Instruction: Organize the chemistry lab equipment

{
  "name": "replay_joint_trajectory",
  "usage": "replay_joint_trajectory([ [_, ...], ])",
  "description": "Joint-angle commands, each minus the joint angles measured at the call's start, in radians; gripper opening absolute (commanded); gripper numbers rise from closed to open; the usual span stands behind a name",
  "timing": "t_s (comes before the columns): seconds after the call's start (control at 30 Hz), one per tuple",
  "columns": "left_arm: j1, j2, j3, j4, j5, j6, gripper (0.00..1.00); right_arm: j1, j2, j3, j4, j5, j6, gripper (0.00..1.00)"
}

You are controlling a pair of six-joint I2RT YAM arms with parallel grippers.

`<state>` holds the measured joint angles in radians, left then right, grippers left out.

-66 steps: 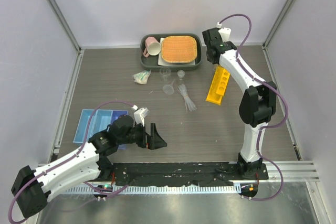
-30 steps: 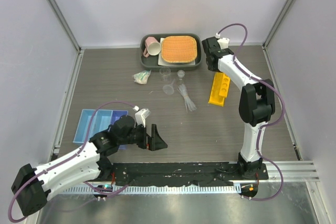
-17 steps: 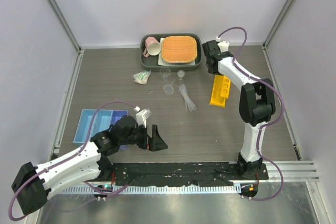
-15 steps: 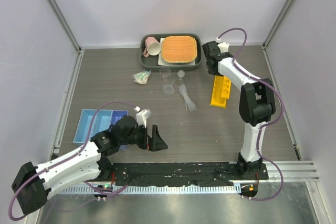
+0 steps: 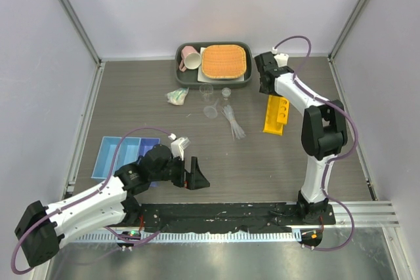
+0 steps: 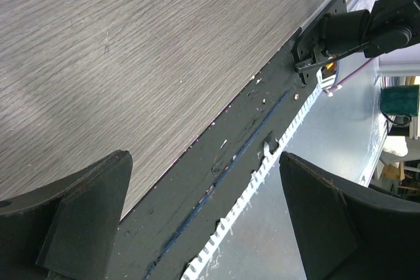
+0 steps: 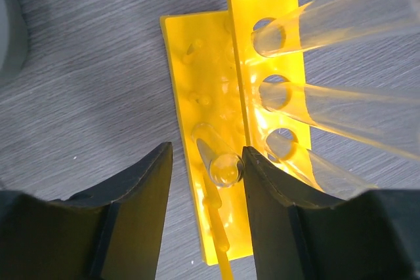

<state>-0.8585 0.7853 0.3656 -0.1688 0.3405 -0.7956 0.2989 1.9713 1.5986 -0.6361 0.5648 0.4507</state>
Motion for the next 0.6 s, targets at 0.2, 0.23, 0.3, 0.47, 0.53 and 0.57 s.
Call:
replay_joint_trajectory([
  [0.2, -0.010, 0.008, 0.012, 0.028, 0.000, 0.022, 1.00, 0.017, -0.190, 0.011, -0.008, -0.011, 0.003, 0.54],
  [0.23, -0.011, 0.006, 0.010, 0.029, -0.001, 0.022, 1.00, 0.031, -0.199, 0.015, -0.014, -0.011, -0.004, 0.54],
  [0.3, -0.013, 0.008, 0.012, 0.023, -0.006, 0.024, 1.00, 0.048, -0.232, 0.014, -0.027, 0.013, -0.010, 0.54],
  [0.47, -0.017, 0.008, 0.019, 0.011, -0.014, 0.029, 1.00, 0.152, -0.299, -0.043, -0.039, 0.067, -0.029, 0.54],
  [0.53, -0.016, 0.005, 0.022, 0.003, -0.017, 0.030, 1.00, 0.170, -0.331, -0.083, -0.043, 0.072, -0.024, 0.54],
  [0.57, -0.019, 0.003, 0.025, 0.003, -0.018, 0.030, 1.00, 0.181, -0.345, -0.100, -0.045, 0.073, -0.020, 0.55],
])
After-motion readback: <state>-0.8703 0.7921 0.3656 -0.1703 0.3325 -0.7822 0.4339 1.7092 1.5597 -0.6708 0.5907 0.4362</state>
